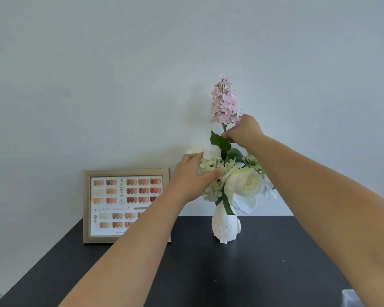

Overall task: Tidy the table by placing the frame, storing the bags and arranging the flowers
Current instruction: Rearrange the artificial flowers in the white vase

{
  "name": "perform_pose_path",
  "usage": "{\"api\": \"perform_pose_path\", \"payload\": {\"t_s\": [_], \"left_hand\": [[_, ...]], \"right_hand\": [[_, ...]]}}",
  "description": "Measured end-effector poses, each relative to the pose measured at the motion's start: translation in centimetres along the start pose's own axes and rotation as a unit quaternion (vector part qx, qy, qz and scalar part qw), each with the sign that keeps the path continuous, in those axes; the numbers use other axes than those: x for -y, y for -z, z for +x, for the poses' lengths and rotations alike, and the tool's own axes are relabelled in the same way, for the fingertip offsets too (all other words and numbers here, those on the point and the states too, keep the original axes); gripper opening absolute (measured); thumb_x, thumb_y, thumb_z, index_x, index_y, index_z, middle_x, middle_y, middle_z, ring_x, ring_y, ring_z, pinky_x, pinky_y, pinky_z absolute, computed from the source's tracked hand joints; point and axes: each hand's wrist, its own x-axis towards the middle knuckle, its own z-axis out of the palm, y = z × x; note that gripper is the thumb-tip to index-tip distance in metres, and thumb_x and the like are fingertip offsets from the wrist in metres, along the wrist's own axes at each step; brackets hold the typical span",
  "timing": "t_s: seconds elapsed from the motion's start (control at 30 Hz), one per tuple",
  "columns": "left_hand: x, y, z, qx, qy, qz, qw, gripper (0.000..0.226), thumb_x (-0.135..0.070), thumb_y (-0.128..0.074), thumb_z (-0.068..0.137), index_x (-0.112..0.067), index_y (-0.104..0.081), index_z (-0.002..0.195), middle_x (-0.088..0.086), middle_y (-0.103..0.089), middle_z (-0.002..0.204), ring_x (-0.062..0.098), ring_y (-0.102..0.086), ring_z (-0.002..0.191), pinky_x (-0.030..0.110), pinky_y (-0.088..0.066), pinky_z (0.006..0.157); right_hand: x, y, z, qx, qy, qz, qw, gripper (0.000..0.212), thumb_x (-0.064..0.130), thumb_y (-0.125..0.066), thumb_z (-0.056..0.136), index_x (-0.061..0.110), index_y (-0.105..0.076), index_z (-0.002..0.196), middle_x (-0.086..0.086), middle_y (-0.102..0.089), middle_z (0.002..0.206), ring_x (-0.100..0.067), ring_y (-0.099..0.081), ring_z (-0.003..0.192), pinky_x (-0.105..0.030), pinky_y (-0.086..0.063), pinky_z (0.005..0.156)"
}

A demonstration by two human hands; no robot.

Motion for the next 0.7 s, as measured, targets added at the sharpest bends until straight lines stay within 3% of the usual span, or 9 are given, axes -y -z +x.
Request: {"api": "perform_pose_path", "payload": {"t_s": [0.03,0.1,0.13,0.3,0.43,0.53,0.7], "left_hand": [[-0.2,-0.1,-0.1,-0.002,-0.006,0.007,1.000,0.088,-0.077,-0.049,0.069,-0.030,-0.043,0.143,-0.004,-0.040,0.144,0.019,-0.040,0.129,0.048,-0.040,0.104],[-0.6,-0.3,-0.1,-0.005,-0.022,0.021,1.000,0.085,-0.077,-0.049,0.070,-0.031,-0.044,0.142,-0.004,-0.041,0.143,0.019,-0.041,0.128,0.046,-0.042,0.103],[-0.8,-0.5,-0.1,-0.007,-0.029,0.023,0.999,0.082,-0.075,-0.050,0.072,-0.031,-0.045,0.141,-0.003,-0.041,0.143,0.019,-0.041,0.128,0.045,-0.042,0.102],[-0.9,-0.3,-0.1,-0.007,-0.025,0.014,1.000,0.077,-0.072,-0.053,0.073,-0.031,-0.047,0.138,-0.004,-0.040,0.142,0.020,-0.040,0.127,0.043,-0.042,0.102],[-0.1,0.0,-0.1,-0.013,-0.011,0.025,1.000,0.078,-0.072,-0.053,0.073,-0.030,-0.047,0.138,-0.005,-0.040,0.142,0.020,-0.041,0.126,0.046,-0.043,0.102],[-0.2,-0.2,-0.3,-0.015,-0.015,0.037,0.999,0.075,-0.072,-0.052,0.073,-0.031,-0.047,0.136,-0.003,-0.042,0.141,0.021,-0.043,0.124,0.045,-0.044,0.100],[-0.4,0.0,-0.1,-0.012,-0.016,0.035,0.999,0.076,-0.073,-0.049,0.071,-0.030,-0.049,0.133,-0.002,-0.043,0.140,0.022,-0.044,0.124,0.046,-0.042,0.102]], "right_hand": [[-0.1,0.1,0.0,-0.002,-0.001,0.035,0.999,0.033,0.004,-0.077,0.072,0.008,-0.054,0.095,-0.018,-0.068,0.107,-0.024,-0.068,0.075,-0.039,-0.057,0.078],[-0.2,0.4,0.1,-0.007,-0.008,0.089,0.996,0.063,0.003,-0.077,0.073,0.015,-0.047,0.127,-0.009,-0.064,0.115,-0.021,-0.071,0.075,-0.034,-0.058,0.075],[-0.1,0.7,0.1,-0.013,-0.004,0.100,0.995,0.070,0.002,-0.077,0.072,0.019,-0.044,0.132,-0.008,-0.064,0.115,-0.021,-0.071,0.073,-0.032,-0.058,0.074],[1.1,1.2,0.3,-0.021,0.014,0.108,0.994,0.069,0.003,-0.076,0.073,0.021,-0.043,0.131,-0.013,-0.068,0.103,-0.019,-0.072,0.069,-0.035,-0.058,0.077],[2.9,0.6,0.8,-0.016,0.030,0.107,0.994,0.071,0.005,-0.077,0.074,0.021,-0.042,0.133,-0.009,-0.070,0.091,-0.015,-0.070,0.068,-0.027,-0.056,0.065],[3.9,1.3,1.2,-0.025,0.035,0.115,0.992,0.070,0.005,-0.078,0.073,0.024,-0.043,0.131,-0.006,-0.069,0.085,-0.015,-0.071,0.068,-0.029,-0.058,0.071],[4.4,2.5,1.6,-0.044,0.037,0.148,0.987,0.063,0.005,-0.079,0.072,0.028,-0.047,0.122,-0.007,-0.073,0.080,-0.014,-0.072,0.067,-0.027,-0.059,0.068]]}}
